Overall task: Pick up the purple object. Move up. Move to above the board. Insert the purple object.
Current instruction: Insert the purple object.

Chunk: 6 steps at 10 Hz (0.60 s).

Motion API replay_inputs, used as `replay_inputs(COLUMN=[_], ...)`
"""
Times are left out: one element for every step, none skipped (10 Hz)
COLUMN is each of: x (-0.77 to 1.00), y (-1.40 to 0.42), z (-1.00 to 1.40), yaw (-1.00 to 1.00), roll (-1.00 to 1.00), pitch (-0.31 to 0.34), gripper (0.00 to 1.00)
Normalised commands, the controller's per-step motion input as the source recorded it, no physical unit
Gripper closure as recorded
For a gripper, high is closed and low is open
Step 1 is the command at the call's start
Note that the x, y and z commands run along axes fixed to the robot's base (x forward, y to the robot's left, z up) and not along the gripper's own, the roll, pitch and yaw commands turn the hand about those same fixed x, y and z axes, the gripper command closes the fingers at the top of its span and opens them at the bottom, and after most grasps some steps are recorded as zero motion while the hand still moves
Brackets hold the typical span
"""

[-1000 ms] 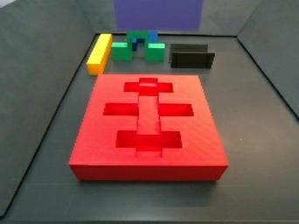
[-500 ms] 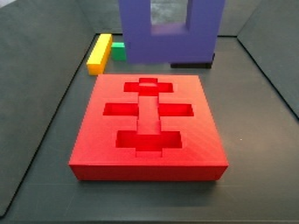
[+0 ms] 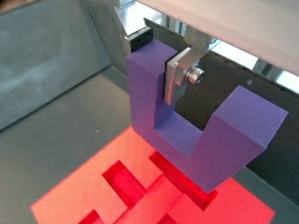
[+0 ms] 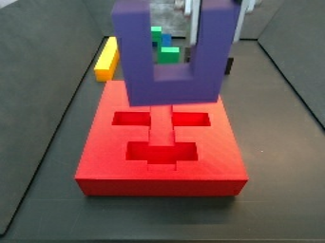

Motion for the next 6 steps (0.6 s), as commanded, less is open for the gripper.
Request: replay_inputs(x=[-0.05, -0.08, -0.07, -0.01, 0.0, 0.0], y=[-0.1, -0.12, -0.12, -0.1, -0.01, 0.0], z=[-0.43, -0.36, -0.28, -0.17, -0.21, -0.19], yaw=[0.0, 0.0, -0.08, -0.14, -0.11, -0.09], roll=[-0.03, -0.14, -0.21, -0.26, -0.29, -0.3], pitch=[0.0, 0.0, 0.0, 0.0, 0.0, 0.0], gripper=[1.0, 1.0, 1.0, 1.0, 1.0, 1.0])
